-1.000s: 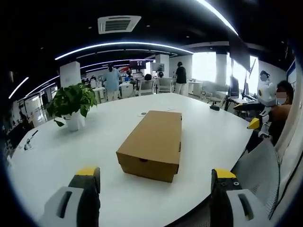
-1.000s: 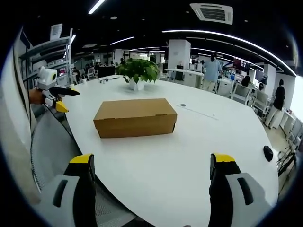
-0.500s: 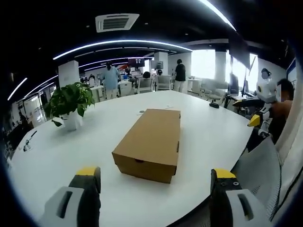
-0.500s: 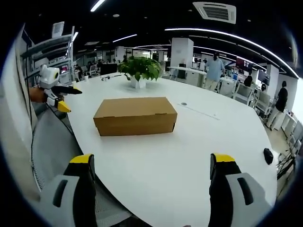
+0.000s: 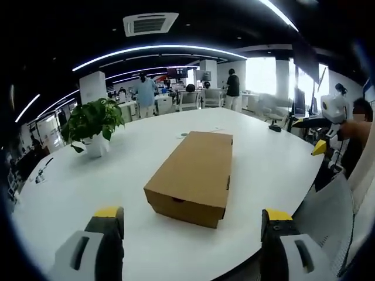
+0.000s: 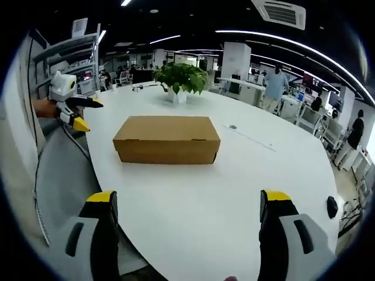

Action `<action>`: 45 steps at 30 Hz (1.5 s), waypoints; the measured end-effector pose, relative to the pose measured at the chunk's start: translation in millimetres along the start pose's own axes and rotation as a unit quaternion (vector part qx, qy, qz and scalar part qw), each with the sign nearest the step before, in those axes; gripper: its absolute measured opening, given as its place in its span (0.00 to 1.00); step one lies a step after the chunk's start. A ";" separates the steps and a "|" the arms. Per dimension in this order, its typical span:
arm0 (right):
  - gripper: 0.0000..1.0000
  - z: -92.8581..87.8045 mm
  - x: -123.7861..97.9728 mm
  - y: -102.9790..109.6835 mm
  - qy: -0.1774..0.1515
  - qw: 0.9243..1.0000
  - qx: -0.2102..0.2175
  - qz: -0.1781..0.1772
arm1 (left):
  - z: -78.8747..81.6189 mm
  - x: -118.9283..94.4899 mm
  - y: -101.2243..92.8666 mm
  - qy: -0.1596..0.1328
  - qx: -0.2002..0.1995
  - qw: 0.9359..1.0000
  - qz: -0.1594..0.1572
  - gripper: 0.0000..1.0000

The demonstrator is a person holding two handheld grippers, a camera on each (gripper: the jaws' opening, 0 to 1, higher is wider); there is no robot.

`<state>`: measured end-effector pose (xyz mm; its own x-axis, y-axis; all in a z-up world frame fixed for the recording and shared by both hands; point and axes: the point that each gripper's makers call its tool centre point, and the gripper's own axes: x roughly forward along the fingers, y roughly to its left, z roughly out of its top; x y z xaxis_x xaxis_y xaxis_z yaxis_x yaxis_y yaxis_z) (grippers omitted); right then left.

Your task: Operate the shoe box by opening the lid, removing the specified soft item, and placing it in the target area until the item is outside and the box remains undamaged.

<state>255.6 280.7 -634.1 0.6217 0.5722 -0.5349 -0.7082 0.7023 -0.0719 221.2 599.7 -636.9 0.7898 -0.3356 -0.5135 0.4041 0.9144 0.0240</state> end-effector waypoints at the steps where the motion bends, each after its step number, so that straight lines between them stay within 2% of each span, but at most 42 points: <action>1: 0.96 0.7 1.5 -1.2 0.000 1.000 0.000 0.001 | -0.3 0.2 -0.2 0.000 -0.001 1.000 0.002 0.99; 4: 0.96 2.9 7.8 -5.2 0.000 1.000 -0.006 0.010 | -1.2 1.7 -2.7 0.001 -0.008 1.000 0.001 0.98; 8: 0.96 2.1 15.9 -9.7 0.010 0.999 -0.031 0.020 | -6.7 5.5 -1.4 0.008 -0.019 1.000 0.013 0.98; 12: 0.96 5.1 23.2 -13.8 0.007 0.999 -0.035 0.034 | -10.7 6.2 0.4 0.009 -0.022 0.999 0.030 0.99; 15: 0.89 6.6 28.6 -16.7 0.013 0.998 -0.040 0.045 | -16.4 7.2 1.8 0.014 -0.022 0.999 0.042 0.98; 19: 0.89 11.3 37.9 -23.4 0.012 0.997 -0.048 0.058 | -19.4 8.5 2.0 0.013 -0.035 0.998 0.054 0.96; 24: 0.86 15.2 50.0 -26.4 0.009 0.995 -0.067 0.078 | -22.7 11.9 -8.2 0.017 -0.040 0.998 0.044 0.89; 32: 0.79 19.3 71.4 -29.3 0.006 0.989 -0.093 0.115 | -23.9 16.4 -16.9 0.013 -0.059 0.997 0.049 0.87; 40: 0.74 23.3 93.2 -33.2 0.007 0.985 -0.100 0.137 | -22.2 31.7 -26.8 0.011 -0.073 0.995 0.063 0.81; 45: 0.72 29.5 105.8 -36.0 0.006 0.982 -0.111 0.151 | -22.8 42.8 -38.0 0.017 -0.069 0.996 0.058 0.80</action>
<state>356.7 328.5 -663.3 0.3688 0.7341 -0.5702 -0.9161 0.3908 -0.0893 229.1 555.7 -679.4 0.8109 -0.2204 -0.5421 0.2420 0.9697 -0.0324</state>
